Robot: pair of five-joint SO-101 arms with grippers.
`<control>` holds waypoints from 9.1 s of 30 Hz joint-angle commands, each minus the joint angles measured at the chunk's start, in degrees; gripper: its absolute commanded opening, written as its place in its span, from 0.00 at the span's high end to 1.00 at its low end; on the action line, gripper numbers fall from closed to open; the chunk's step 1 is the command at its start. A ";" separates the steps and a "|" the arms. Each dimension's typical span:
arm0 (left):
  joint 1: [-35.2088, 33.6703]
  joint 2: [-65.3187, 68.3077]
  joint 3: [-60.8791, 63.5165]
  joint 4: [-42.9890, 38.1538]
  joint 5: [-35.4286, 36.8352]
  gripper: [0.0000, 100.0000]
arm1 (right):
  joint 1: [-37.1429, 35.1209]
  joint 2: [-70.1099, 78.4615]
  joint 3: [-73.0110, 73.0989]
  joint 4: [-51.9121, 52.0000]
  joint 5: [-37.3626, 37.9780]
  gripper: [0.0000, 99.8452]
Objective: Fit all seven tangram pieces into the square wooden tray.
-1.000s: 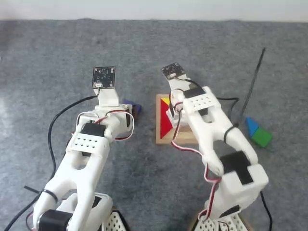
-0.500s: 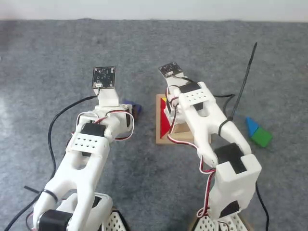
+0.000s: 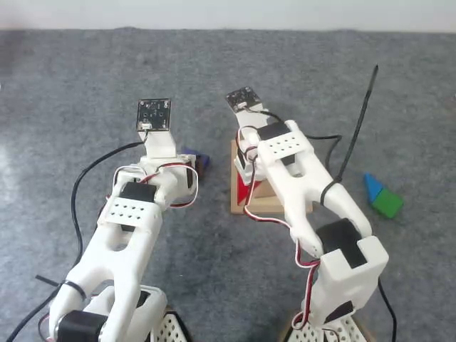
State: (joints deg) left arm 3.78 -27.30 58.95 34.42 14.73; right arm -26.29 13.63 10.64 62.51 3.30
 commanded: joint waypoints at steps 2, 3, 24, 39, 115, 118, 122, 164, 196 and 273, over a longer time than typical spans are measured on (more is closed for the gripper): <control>0.53 -2.20 -1.27 -0.26 -0.70 0.82 | 1.71 0.48 -2.29 0.75 -0.44 0.70; 0.53 -2.20 -1.27 -0.26 -0.70 0.82 | 2.33 1.45 -2.29 0.48 -0.44 0.70; 0.53 -2.20 -1.36 -0.26 -0.70 0.82 | 3.82 1.19 -7.03 0.75 3.08 0.70; 0.53 -2.20 -1.45 0.62 -0.70 0.82 | -2.77 -9.45 12.48 -3.38 -8.79 0.70; 0.53 -2.20 -1.54 0.79 -0.70 0.82 | 2.95 -14.73 2.29 3.91 -2.73 0.94; 0.53 -2.20 -1.54 0.79 -0.70 0.82 | 3.47 -10.24 -3.96 4.88 21.36 0.97; 0.53 -2.20 -1.54 0.79 -0.70 0.82 | 3.03 -4.35 -13.80 8.31 39.03 0.97; 0.09 -1.76 -1.45 0.62 -0.79 0.82 | -0.13 10.59 -20.31 19.21 121.32 0.99; -4.40 -1.76 -2.59 0.97 -0.62 0.82 | 1.27 11.12 -21.54 19.65 116.13 0.85; -38.33 -2.20 -4.26 11.87 -11.96 0.81 | 2.15 -4.62 14.59 -10.59 0.26 0.86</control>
State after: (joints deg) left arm -34.81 -27.30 54.99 46.99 3.21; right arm -24.97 8.09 27.87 52.40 3.65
